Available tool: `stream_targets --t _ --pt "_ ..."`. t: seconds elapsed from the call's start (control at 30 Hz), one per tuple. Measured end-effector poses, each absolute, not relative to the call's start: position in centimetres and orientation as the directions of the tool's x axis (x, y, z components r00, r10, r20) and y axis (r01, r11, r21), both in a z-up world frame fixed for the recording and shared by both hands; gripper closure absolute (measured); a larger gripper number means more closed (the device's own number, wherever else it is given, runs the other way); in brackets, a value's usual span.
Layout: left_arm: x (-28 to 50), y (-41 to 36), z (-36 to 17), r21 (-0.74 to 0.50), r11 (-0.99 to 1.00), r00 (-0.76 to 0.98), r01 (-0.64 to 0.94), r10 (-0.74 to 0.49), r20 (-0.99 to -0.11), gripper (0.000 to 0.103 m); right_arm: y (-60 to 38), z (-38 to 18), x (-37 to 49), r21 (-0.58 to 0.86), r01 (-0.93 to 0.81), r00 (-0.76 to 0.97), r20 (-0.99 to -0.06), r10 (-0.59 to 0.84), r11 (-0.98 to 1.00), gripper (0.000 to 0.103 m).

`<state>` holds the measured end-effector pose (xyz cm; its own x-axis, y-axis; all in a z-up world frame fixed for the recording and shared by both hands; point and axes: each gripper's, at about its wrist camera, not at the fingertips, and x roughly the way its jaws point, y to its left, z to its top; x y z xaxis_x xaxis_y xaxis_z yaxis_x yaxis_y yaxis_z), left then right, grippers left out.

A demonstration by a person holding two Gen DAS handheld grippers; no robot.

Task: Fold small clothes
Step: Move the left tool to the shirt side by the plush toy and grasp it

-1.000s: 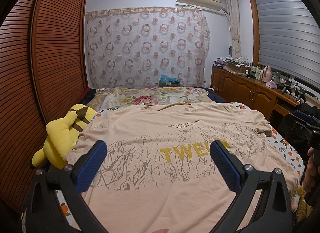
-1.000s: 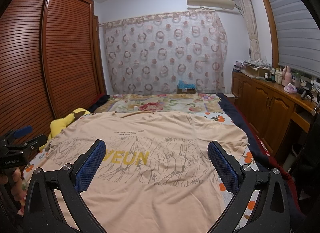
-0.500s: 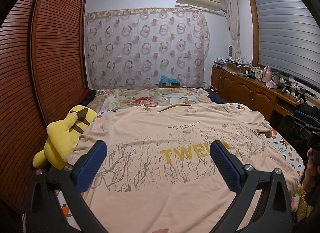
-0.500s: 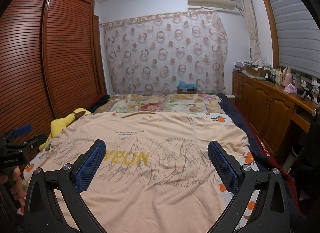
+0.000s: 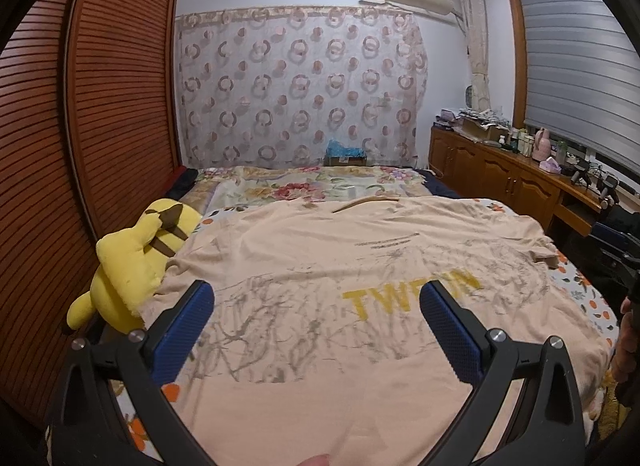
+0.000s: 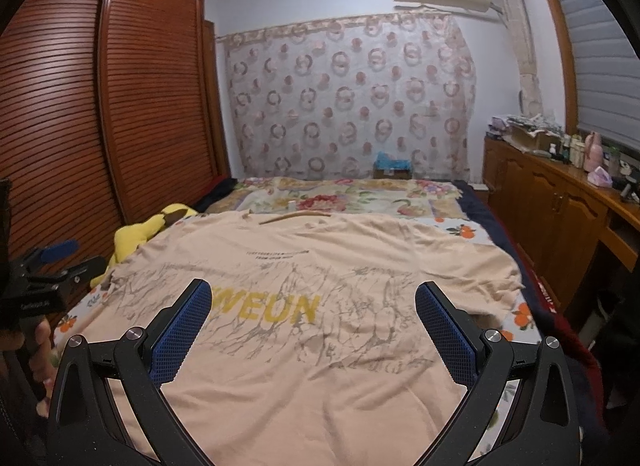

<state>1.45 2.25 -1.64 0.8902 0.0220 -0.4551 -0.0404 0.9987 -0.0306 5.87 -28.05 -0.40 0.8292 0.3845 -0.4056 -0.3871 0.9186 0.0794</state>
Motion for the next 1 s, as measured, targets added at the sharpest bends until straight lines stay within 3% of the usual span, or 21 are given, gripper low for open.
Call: stream_targets --t 0.2,0.47,0.77,0.9,0.97,1.0 --pt "3.0 5.7 -2.6 0.026 0.998 0.857 -0.061 0.066 -0.511 0.0 -26.2 -1.3 7.2 0.09 -0.44 0.79 -0.435 0.433 0.893 0.0" --pt "5.1 10.9 -3.5 -0.043 0.997 0.818 -0.062 0.026 -0.574 0.0 -23.3 -3.4 9.5 0.125 -0.539 0.682 -0.515 0.519 0.833 0.002" --pt "6.8 17.0 -4.8 -0.103 0.988 0.776 -0.116 0.026 -0.63 0.0 -21.5 -5.1 10.3 0.111 -0.569 0.639 -0.563 0.524 0.815 0.003" --pt "7.8 19.3 -6.8 -0.159 0.979 0.74 -0.132 -0.01 -0.673 0.011 -21.2 -5.8 10.6 0.105 -0.568 0.625 -0.59 0.511 0.816 0.003" --pt "8.3 19.9 -7.8 -0.161 0.977 0.713 -0.141 -0.012 -0.701 0.027 -21.1 -6.2 10.7 0.104 -0.569 0.619 -0.6 0.508 0.816 0.003" --pt "8.7 20.2 -8.5 -0.154 0.977 0.693 -0.147 -0.01 -0.721 0.03 -21.0 -6.3 10.8 0.103 -0.569 0.616 -0.603 0.506 0.816 0.003"
